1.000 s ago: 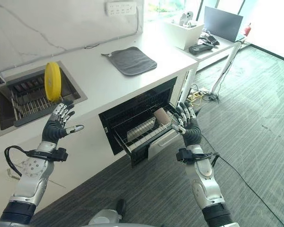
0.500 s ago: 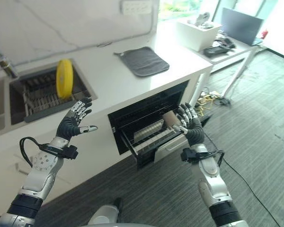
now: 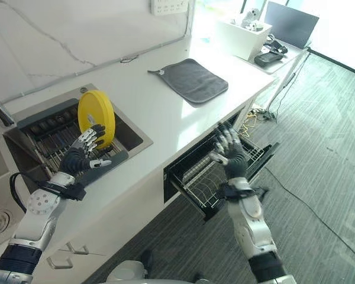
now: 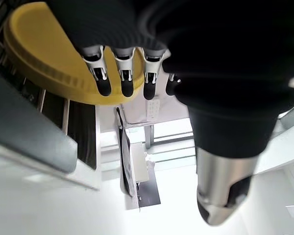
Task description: Place the dishes in the dishwasher.
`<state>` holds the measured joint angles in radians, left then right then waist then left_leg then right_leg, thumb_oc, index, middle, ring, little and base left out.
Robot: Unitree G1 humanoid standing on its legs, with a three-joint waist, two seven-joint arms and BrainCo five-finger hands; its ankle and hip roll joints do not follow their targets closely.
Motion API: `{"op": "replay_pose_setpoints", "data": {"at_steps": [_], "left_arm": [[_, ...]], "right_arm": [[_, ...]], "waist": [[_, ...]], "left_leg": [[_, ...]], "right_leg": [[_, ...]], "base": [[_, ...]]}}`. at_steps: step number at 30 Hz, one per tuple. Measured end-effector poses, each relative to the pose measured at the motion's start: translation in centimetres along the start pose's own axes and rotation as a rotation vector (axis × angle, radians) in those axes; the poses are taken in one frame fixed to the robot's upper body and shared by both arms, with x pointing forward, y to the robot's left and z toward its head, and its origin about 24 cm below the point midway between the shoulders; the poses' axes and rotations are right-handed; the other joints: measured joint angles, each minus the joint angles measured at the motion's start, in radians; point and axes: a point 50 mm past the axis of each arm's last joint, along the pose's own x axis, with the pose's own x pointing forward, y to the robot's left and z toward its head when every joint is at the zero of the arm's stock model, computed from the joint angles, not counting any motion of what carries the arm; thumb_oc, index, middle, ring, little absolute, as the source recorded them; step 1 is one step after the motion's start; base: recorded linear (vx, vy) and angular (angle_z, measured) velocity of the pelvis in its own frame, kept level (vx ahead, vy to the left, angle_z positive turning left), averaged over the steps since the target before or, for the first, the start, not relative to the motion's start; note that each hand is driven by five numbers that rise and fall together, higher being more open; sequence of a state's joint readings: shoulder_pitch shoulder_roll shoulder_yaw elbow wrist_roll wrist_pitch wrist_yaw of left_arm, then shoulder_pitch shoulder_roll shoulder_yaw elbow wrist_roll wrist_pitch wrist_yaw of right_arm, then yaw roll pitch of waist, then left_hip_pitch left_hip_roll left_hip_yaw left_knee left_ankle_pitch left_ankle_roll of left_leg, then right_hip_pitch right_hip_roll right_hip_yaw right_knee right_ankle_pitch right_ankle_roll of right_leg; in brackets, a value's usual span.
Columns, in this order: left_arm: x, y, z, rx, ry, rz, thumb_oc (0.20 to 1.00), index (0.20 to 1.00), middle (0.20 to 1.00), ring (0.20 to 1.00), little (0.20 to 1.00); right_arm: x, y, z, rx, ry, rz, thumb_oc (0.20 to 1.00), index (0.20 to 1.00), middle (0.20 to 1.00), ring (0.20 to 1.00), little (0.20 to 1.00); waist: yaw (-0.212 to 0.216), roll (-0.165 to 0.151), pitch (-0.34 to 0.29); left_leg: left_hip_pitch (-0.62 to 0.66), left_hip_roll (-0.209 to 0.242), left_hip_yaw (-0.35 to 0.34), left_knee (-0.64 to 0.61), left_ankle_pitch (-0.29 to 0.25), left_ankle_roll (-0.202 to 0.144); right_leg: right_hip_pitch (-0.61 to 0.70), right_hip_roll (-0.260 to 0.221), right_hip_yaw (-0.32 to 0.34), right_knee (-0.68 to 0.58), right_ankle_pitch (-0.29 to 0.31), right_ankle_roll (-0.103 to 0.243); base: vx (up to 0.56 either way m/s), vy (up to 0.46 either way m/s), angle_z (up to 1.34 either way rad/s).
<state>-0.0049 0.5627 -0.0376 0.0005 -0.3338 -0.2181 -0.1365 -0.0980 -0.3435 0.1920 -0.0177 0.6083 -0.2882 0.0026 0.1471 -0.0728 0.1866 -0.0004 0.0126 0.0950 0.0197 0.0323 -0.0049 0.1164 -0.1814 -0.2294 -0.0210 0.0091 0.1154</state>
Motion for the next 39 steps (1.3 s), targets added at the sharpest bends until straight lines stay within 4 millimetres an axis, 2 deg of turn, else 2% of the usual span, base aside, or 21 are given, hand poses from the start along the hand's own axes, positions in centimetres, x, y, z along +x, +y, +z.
{"op": "replay_pose_setpoints", "data": {"at_steps": [2,5,10,12,15,18,19,20,22,24,27,30,33,35,36,39], "left_arm": [[-1.0,-0.4,-1.0,-0.022,0.043,0.01,1.0,1.0,1.0,1.0,1.0],[-1.1,-0.7,-1.2,-0.044,0.045,0.016,1.0,1.0,1.0,1.0,1.0],[-0.9,-0.7,-1.0,-0.045,0.034,0.028,1.0,1.0,1.0,1.0,1.0],[-0.9,-0.7,-1.0,-0.045,0.033,0.031,1.0,1.0,1.0,1.0,1.0],[-0.8,-0.4,-0.3,-0.041,0.002,0.046,1.0,1.0,1.0,1.0,1.0],[-0.7,-0.1,0.0,-0.054,-0.018,0.108,1.0,1.0,1.0,1.0,1.0],[-0.6,-0.3,0.2,-0.073,-0.033,0.136,1.0,1.0,1.0,1.0,1.0],[-0.5,0.1,0.5,-0.08,-0.052,0.181,1.0,1.0,1.0,1.0,1.0],[-0.8,0.6,0.9,-0.068,-0.066,0.207,1.0,1.0,1.0,1.0,1.0],[-0.6,0.6,2.1,-0.052,-0.114,0.189,1.0,1.0,1.0,1.0,1.0],[-0.7,0.9,3.1,-0.017,-0.144,0.146,1.0,1.0,1.0,1.0,1.0],[-0.7,1.2,3.2,-0.01,-0.147,0.125,1.0,1.0,1.0,1.0,1.0],[-0.7,1.1,3.2,-0.02,-0.151,0.083,1.0,1.0,1.0,1.0,1.0],[-0.8,1.2,3.3,-0.025,-0.148,0.067,1.0,1.0,1.0,1.0,1.0],[-0.8,1.3,3.3,-0.022,-0.15,0.057,1.0,1.0,1.0,1.0,1.0],[-1.1,2.0,3.6,-0.006,-0.156,0.063,1.0,1.0,1.0,1.0,1.0]], "right_arm": [[-0.2,-1.0,0.2,-0.035,0.024,-0.015,1.0,1.0,1.0,1.0,1.0],[-1.0,-2.2,0.3,-0.066,0.039,-0.049,1.0,1.0,1.0,1.0,1.0],[-0.7,-2.1,0.5,-0.07,0.031,-0.04,1.0,1.0,1.0,1.0,1.0],[-0.7,-2.1,0.5,-0.07,0.036,-0.027,1.0,1.0,1.0,1.0,1.0],[-0.5,-1.4,0.5,-0.064,0.055,0.041,1.0,1.0,1.0,1.0,1.0],[0.8,1.5,1.3,-0.049,0.026,0.216,1.0,1.0,1.0,1.0,1.0],[1.8,3.1,1.2,-0.042,0.031,0.292,1.0,1.0,1.0,1.0,1.0],[3.3,4.8,0.8,-0.052,0.057,0.356,1.0,1.0,1.0,1.0,1.0],[3.9,5.2,1.0,-0.041,0.042,0.356,1.0,1.0,1.0,1.0,1.0],[4.7,5.4,1.3,-0.037,0.034,0.34,1.0,1.0,1.0,1.0,1.0],[5.6,5.5,1.1,-0.016,0.043,0.29,1.0,1.0,1.0,1.0,1.0],[6.0,5.2,1.5,0.019,0.022,0.23,1.0,1.0,1.0,1.0,1.0],[6.8,4.4,0.5,0.031,0.057,0.15,1.0,1.0,1.0,1.0,1.0],[7.1,4.2,0.3,0.035,0.062,0.117,1.0,1.0,1.0,1.0,1.0],[7.3,3.9,0.3,0.028,0.065,0.092,1.0,1.0,1.0,1.0,1.0],[8.1,3.4,1.0,0.022,0.036,0.042,1.0,1.0,1.0,1.0,1.0]], "waist": [[-0.006,0.022,-0.012],[-0.009,0.058,-0.037],[-0.007,0.06,-0.051],[-0.004,0.06,-0.051],[0.003,0.06,-0.051],[0.018,0.054,-0.054],[0.037,0.038,-0.066],[0.082,0.02,-0.076],[0.14,0.011,-0.082],[0.162,-0.004,-0.085],[0.228,-0.013,-0.087],[0.25,-0.014,-0.086],[0.27,-0.02,-0.081],[0.303,-0.024,-0.073],[0.304,-0.025,-0.071],[0.314,-0.034,-0.053]], "left_leg": [[-0.001,0.01,0.002,-0.002,0.004,-0.006],[0.006,0.039,-0.004,-0.022,0.019,-0.025],[0.033,0.054,-0.005,-0.09,0.062,-0.038],[0.034,0.054,-0.005,-0.093,0.064,-0.038],[0.038,0.055,-0.006,-0.103,0.069,-0.039],[0.037,0.055,-0.02,-0.103,0.071,-0.042],[0.037,0.056,-0.034,-0.104,0.073,-0.046],[0.035,0.054,-0.063,-0.103,0.071,-0.053],[0.02,0.049,-0.084,-0.107,0.069,-0.051],[0.007,0.037,-0.121,-0.101,0.068,-0.047],[-0.014,0.018,-0.173,-0.087,0.067,-0.045],[-0.022,0.004,-0.206,-0.083,0.066,-0.043],[-0.032,-0.018,-0.25,-0.067,0.061,-0.036],[-0.044,-0.029,-0.257,-0.059,0.059,-0.034],[-0.054,-0.039,-0.276,-0.046,0.054,-0.029],[-0.061,-0.053,-0.301,-0.034,0.049,-0.025]], "right_leg": [[0.008,0.014,0.005,-0.022,0.0,0.004],[0.012,0.045,0.002,-0.035,0.002,-0.008],[0.02,0.066,0.0,-0.065,0.02,-0.021],[0.021,0.067,-0.001,-0.065,0.02,-0.021],[0.022,0.068,-0.004,-0.066,0.02,-0.021],[0.033,0.069,-0.023,-0.066,0.02,-0.021],[0.04,0.072,-0.035,-0.066,0.016,-0.023],[0.052,0.074,-0.066,-0.067,0.01,-0.024],[0.055,0.072,-0.085,-0.066,0.007,-0.023],[0.067,0.067,-0.122,-0.066,-0.004,-0.019],[0.088,0.062,-0.177,-0.066,-0.017,-0.016],[0.101,0.055,-0.213,-0.066,-0.027,-0.01],[0.123,0.046,-0.253,-0.066,-0.037,-0.004],[0.125,0.039,-0.256,-0.066,-0.046,-0.003],[0.133,0.036,-0.278,-0.066,-0.049,-0.001],[0.143,0.031,-0.281,-0.066,-0.057,-0.005]], "base": [[0.05,0.005,-0.11],[0.03,0.008,-0.01],[0.0,0.002,-0.01],[0.0,0.0,0.0],[-0.01,-0.003,0.01],[-0.04,-0.04,0.15],[-0.02,-0.042,0.56],[-0.02,-0.062,0.5],[0.01,-0.034,0.35],[0.03,-0.015,0.59],[0.06,0.012,0.61],[0.07,0.039,0.5],[0.07,0.053,0.46],[0.1,0.076,0.37],[0.07,0.046,0.38],[0.08,0.021,0.33]]}}
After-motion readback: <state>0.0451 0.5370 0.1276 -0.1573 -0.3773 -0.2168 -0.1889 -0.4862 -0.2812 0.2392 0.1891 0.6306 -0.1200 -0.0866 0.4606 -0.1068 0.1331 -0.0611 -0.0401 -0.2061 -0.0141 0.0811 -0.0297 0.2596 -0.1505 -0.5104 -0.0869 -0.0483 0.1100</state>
